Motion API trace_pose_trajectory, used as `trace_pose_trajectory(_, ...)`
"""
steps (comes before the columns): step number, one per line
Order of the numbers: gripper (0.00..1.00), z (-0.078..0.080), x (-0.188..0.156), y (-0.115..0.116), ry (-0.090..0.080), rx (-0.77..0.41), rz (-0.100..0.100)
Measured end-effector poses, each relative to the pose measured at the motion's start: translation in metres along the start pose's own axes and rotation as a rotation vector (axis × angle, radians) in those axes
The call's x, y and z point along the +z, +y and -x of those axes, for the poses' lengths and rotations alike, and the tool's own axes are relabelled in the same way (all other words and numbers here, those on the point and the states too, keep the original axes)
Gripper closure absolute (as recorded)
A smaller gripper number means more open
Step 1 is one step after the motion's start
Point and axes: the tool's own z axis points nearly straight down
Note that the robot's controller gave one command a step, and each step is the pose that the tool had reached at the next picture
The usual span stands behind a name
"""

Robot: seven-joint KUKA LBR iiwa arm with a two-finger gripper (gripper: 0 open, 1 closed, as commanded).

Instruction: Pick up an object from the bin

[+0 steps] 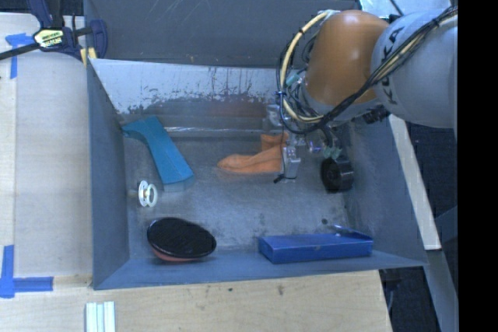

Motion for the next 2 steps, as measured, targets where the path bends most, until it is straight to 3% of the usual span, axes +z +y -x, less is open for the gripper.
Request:
trace_pose_trajectory(1, 0.0, 0.0028, 0.0444, 0.002, 0.0, -0.147, 0.0)
trace_pose_trajectory(2, 1.0, 0.0001, 0.0433, 0.0004, 0.001, -0.14, 0.0)
